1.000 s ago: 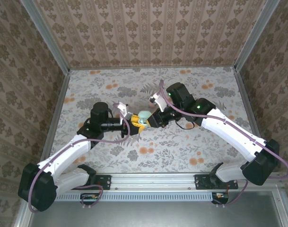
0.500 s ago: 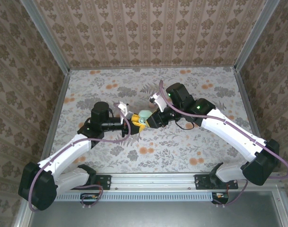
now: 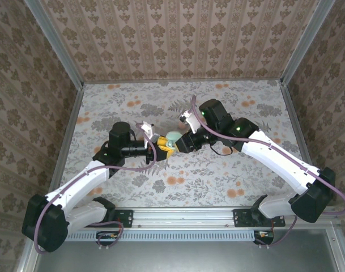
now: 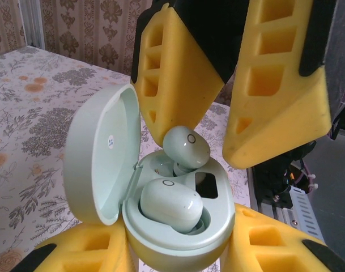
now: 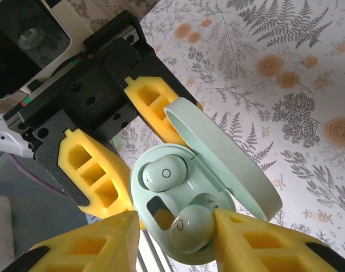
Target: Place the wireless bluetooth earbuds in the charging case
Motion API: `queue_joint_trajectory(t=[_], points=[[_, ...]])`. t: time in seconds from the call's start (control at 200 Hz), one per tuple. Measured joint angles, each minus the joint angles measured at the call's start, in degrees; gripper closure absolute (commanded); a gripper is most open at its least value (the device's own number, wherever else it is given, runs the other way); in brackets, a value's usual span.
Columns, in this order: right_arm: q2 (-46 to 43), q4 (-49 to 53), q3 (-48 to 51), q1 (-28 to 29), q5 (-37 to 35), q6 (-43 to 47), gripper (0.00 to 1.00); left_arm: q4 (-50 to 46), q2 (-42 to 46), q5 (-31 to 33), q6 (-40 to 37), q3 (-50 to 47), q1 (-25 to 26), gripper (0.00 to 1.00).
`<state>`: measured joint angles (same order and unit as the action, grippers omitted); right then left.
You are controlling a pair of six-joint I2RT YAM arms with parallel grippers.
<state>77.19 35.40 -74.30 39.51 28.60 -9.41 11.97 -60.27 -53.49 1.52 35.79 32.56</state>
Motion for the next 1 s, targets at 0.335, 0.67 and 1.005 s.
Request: queue_joint_trajectory(t=[0.335, 0.67, 1.005], points=[[-1.01, 1.33, -0.63, -0.02, -2.80, -1.09, 0.59, 0.63, 0.00, -0.13, -0.02, 0.00, 0.04, 0.85], [-4.22, 2.14, -2.25, -0.57, -4.26, -2.16, 0.58, 1.31, 0.00, -0.74, 0.00, 0.28, 0.15, 0.85], [-4.79, 0.74, -4.46, -4.68, -2.19, -7.08, 0.61, 2.84, 0.00, -0.81, 0.24, 0.28, 0.79, 0.85]])
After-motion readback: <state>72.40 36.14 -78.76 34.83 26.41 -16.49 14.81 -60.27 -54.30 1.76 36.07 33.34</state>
